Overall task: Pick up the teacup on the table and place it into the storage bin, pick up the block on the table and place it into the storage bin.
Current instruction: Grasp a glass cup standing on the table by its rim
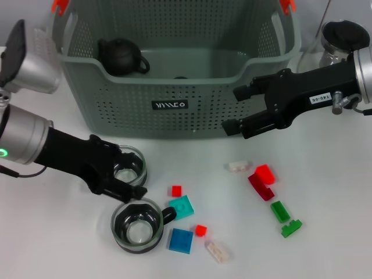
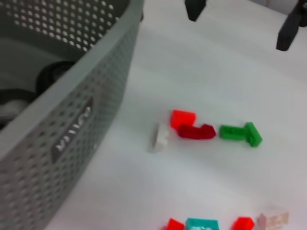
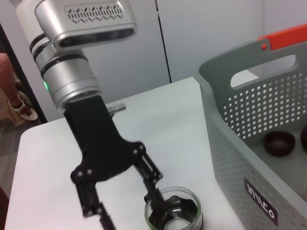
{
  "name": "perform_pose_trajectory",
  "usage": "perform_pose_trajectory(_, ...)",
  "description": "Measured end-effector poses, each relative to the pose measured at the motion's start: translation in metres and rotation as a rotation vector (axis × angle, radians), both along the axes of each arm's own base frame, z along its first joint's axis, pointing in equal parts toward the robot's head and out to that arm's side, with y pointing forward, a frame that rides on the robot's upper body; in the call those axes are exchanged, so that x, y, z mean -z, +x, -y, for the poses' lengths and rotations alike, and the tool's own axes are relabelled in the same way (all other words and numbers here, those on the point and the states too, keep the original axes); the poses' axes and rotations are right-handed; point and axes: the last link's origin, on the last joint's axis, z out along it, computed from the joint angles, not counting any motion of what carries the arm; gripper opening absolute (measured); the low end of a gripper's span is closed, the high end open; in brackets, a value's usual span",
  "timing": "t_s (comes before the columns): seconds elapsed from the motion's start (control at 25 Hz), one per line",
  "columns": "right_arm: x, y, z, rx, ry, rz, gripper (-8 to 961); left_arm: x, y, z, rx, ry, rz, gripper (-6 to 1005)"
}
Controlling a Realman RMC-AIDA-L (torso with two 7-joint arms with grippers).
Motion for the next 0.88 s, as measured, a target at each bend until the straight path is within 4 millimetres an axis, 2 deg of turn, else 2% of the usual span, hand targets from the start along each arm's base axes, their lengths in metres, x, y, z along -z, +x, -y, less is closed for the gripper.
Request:
perform_pose_trajectory(0.28, -0.001, 0.001, 0.0, 0.001, -0.004, 0.004, 950, -0.022, -0.017, 0.005, -0.049, 0.115, 0.13, 828)
perform_pose_trajectory(0.32, -0.001, 0.001, 0.0, 0.001, -0.003, 0.005, 950, -0.03, -0.025, 0.009, -0.072, 0.147, 0.178, 828)
perform_pose_trajectory(0.48, -0.002, 0.001, 0.0, 0.0, -0.002, 0.007, 950, -0.038, -0.035, 0.015, -0.11, 0.179, 0.237, 828)
perform_pose_trajectory(0.8, -0.002, 0.0, -0.001, -0.004, 0.0, 0.008, 950, -0.036, -0.046, 0.01, -0.181, 0.211, 0.185, 828)
perform_pose_trajectory(0.88, -0.002, 0.0, -0.001, -0.004, -0.001, 0.008, 949, -0.039, -0.048, -0.001, -0.247, 0.253, 0.148, 828)
